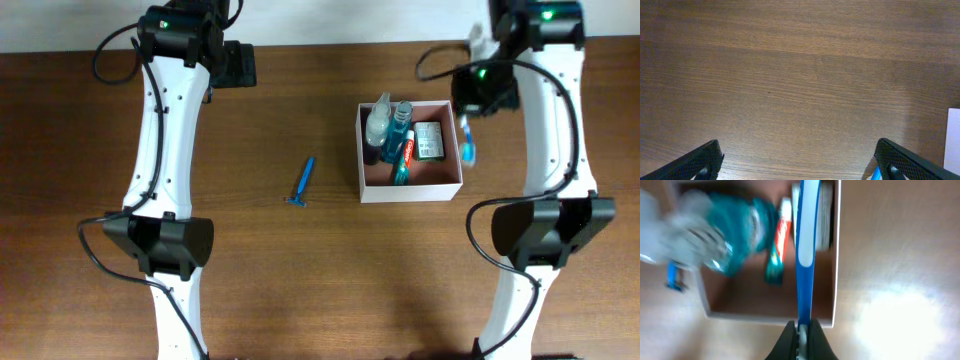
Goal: Pack container
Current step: 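Lower the toothbrush into the box and open the right gripper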
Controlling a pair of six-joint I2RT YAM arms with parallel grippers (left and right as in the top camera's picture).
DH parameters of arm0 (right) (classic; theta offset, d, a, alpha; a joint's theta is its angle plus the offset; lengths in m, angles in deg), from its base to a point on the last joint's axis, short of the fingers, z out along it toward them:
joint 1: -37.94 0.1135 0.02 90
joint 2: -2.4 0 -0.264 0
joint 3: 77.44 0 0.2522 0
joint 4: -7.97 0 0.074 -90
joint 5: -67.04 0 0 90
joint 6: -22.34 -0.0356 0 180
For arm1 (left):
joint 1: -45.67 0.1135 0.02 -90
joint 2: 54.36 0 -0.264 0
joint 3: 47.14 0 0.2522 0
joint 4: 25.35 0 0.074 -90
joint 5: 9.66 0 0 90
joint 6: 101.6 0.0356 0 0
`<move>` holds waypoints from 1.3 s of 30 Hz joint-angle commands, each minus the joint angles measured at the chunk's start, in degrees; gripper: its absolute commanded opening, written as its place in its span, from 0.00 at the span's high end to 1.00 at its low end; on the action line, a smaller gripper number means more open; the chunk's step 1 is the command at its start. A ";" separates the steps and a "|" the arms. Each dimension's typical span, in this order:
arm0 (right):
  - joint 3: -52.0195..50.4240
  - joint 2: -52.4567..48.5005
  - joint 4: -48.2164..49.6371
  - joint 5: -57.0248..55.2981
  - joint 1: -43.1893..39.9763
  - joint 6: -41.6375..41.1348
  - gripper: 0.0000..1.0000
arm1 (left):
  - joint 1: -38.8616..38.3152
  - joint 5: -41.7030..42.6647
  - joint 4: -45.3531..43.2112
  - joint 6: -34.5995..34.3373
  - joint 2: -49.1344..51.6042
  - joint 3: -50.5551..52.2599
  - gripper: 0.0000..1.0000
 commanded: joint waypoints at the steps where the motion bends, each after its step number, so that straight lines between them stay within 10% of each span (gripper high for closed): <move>1: -5.20 2.40 -0.33 -0.76 0.90 0.13 0.96 | 0.07 0.46 0.00 0.28 -0.35 0.07 0.00; 39: -15.69 1.75 16.85 -1.73 5.77 -28.06 0.96 | 0.07 0.46 0.87 0.31 -0.35 0.07 0.01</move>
